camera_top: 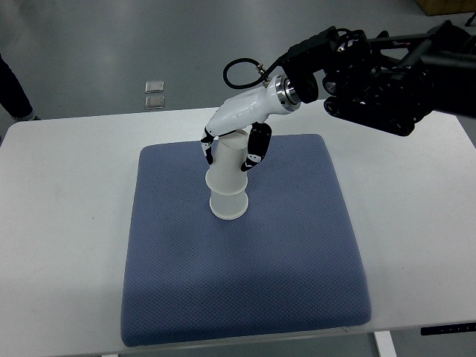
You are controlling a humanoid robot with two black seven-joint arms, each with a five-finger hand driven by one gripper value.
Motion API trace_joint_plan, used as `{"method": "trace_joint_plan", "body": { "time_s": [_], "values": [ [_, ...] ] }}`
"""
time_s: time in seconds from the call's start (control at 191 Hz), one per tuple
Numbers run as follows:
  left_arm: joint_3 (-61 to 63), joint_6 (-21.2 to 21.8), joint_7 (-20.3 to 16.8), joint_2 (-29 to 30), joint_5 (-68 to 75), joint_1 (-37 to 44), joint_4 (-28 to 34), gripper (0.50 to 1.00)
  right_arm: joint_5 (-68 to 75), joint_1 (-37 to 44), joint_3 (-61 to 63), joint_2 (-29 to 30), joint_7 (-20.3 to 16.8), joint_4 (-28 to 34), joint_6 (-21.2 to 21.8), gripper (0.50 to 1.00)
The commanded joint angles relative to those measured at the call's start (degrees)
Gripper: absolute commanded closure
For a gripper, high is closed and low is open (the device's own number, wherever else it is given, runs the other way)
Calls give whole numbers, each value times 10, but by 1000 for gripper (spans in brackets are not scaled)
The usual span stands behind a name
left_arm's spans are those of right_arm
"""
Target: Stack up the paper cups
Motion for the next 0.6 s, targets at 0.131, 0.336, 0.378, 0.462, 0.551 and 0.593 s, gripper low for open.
{"method": "trace_joint_plan", "body": {
  "time_s": [0.131, 0.336, 0.378, 0.462, 0.551, 0.593],
  "values": [
    [0, 0, 0, 0, 0, 0, 0, 500, 0, 3, 2, -4, -2, 0, 0, 605],
    [0, 0, 0, 0, 0, -1, 0, 500, 1, 9, 9, -13, -2, -1, 0, 599],
    [0, 0, 0, 0, 0, -1, 0, 500, 0, 9, 21, -18, -2, -4, 2, 597],
    [0, 0, 0, 0, 0, -1, 0, 500, 1, 5, 57, -42, -2, -5, 12, 595],
    [0, 0, 0, 0, 0, -1, 0, 500, 4, 0, 88, -64, -2, -7, 17, 591],
    [0, 0, 0, 0, 0, 0, 0, 500, 17, -4, 102, -74, -2, -12, 19, 591]
  ]
}}
